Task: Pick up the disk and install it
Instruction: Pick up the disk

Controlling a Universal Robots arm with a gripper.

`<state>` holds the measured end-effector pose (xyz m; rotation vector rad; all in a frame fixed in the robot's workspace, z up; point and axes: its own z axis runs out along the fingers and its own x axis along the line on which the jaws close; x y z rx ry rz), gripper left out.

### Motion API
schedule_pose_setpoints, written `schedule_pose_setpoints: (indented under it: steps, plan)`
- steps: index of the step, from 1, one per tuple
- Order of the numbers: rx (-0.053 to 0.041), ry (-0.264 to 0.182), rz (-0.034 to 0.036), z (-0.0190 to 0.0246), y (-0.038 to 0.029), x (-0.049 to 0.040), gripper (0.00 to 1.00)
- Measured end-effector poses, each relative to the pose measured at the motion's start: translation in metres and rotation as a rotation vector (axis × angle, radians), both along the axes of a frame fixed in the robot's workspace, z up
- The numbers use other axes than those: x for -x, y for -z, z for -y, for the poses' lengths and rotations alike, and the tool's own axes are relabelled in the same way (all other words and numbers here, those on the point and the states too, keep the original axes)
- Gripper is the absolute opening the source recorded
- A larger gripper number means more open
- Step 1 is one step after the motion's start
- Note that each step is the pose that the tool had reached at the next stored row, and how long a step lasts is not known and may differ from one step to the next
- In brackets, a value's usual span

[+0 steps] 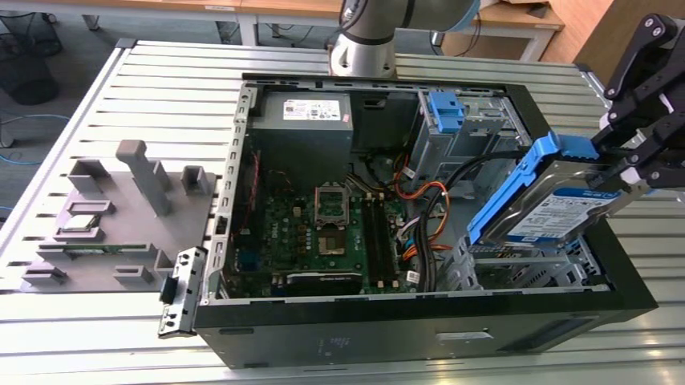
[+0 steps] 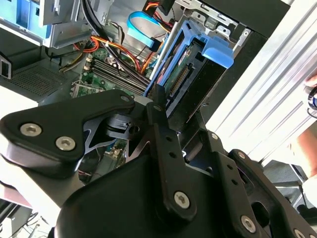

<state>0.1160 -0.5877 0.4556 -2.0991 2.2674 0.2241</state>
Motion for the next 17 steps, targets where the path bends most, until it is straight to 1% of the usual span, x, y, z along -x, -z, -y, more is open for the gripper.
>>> schedule_pose_setpoints:
  steps: [9, 11, 17]
  plan:
    - [-0.0014, -0.012, 0.0002, -0.0001, 0.0006, -0.001, 0.35]
    - [-0.0021, -0.026, 0.0002, -0.0001, 0.001, -0.0012, 0.35]
    - [-0.003, -0.091, 0.0002, 0.0, 0.0021, -0.0012, 0.35]
